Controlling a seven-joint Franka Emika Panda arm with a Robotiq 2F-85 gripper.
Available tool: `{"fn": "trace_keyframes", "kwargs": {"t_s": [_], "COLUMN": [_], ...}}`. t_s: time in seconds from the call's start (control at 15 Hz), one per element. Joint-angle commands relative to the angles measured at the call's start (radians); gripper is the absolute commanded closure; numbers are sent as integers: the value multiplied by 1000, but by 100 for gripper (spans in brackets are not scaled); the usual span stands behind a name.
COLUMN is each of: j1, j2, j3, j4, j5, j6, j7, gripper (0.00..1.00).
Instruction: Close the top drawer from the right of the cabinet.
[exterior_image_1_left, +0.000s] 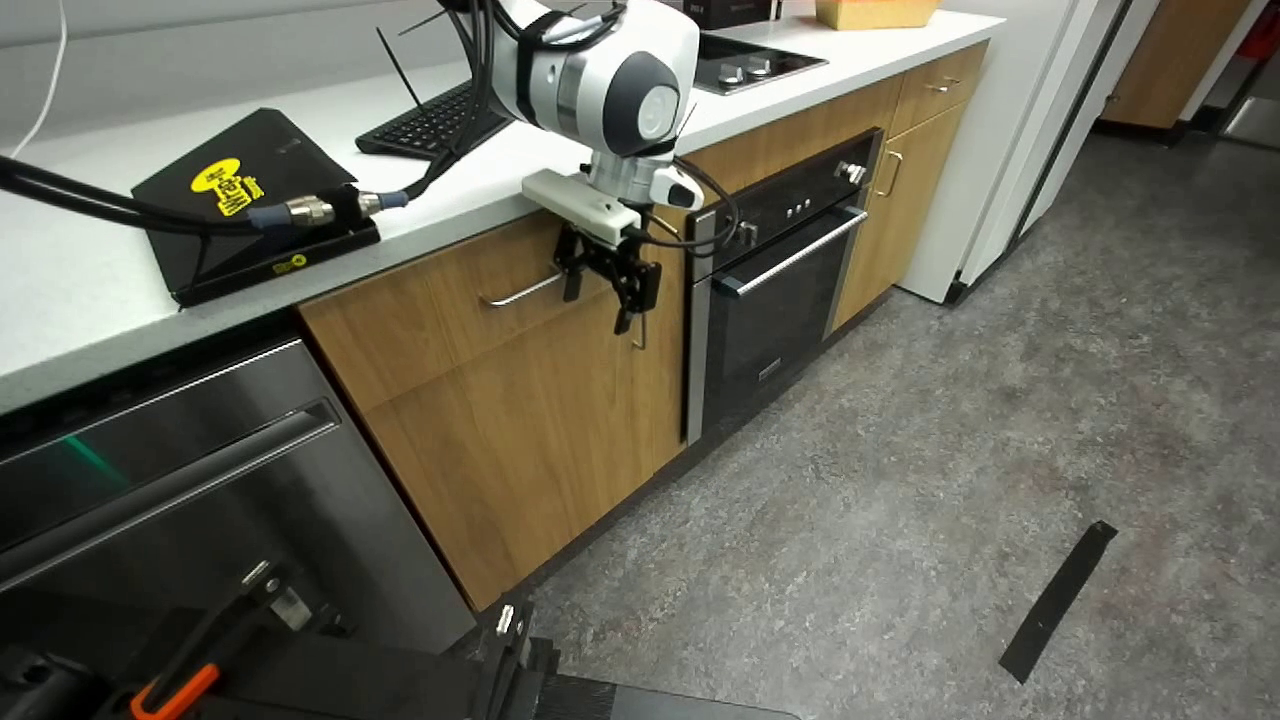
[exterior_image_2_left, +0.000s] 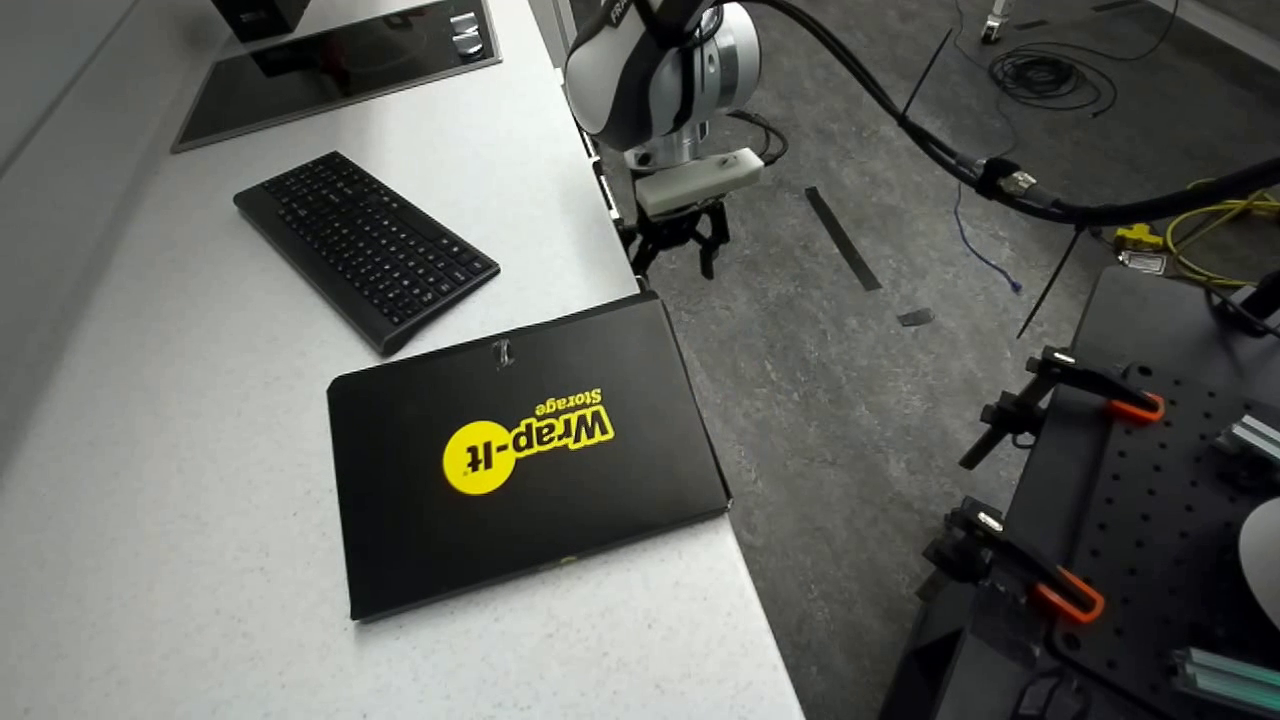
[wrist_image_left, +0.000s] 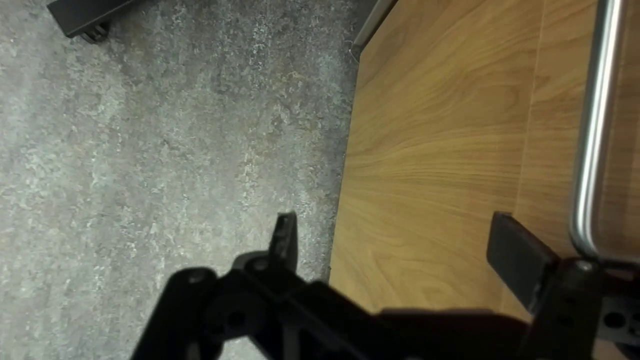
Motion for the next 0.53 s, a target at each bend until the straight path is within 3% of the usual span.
{"fn": "trace_keyframes", "kwargs": {"t_s": [0.0,0.2,0.27,0.47], "j1": [-11,-11,3,3], "j2": [3,-13,-1,-6], "j3": [44,34,-9,-10], "j4": [51,50,24,31], "j5": [70,76,43,45], "j6": [-32,-84,-25,-52], "j7": [-99,-112,-101,-103], "gripper": [0,0,0,0]}}
